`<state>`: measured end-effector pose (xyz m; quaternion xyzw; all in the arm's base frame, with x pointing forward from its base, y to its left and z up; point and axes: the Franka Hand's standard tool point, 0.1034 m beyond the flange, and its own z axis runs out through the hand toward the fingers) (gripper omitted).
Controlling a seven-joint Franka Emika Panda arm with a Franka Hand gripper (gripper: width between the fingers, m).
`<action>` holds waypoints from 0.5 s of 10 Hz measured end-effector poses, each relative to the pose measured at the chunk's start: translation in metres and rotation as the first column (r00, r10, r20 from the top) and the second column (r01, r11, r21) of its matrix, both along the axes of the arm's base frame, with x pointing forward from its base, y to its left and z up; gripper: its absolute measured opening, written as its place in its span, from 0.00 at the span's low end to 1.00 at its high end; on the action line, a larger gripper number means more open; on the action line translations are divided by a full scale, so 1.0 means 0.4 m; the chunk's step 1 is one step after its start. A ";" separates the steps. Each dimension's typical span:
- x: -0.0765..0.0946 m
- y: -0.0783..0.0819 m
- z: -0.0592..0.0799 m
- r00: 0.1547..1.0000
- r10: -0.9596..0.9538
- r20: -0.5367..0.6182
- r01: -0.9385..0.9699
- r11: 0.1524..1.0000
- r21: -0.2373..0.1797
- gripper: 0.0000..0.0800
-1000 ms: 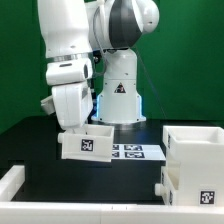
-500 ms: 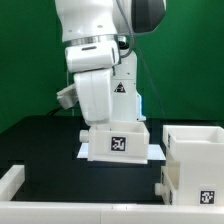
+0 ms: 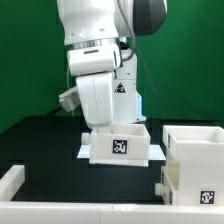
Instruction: Assemble drawer
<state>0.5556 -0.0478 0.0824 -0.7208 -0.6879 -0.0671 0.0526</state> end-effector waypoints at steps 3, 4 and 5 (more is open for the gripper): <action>-0.009 0.038 -0.046 1.000 0.009 -0.026 -0.008 1.000 0.026 0.05; -0.013 0.036 -0.050 1.000 0.020 -0.015 -0.020 0.999 0.025 0.05; -0.019 0.038 -0.056 1.000 0.019 -0.010 -0.018 1.000 0.025 0.05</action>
Offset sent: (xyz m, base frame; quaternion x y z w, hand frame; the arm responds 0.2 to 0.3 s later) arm -0.0097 0.0152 -0.0052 -0.0344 0.0455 -0.0314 0.9979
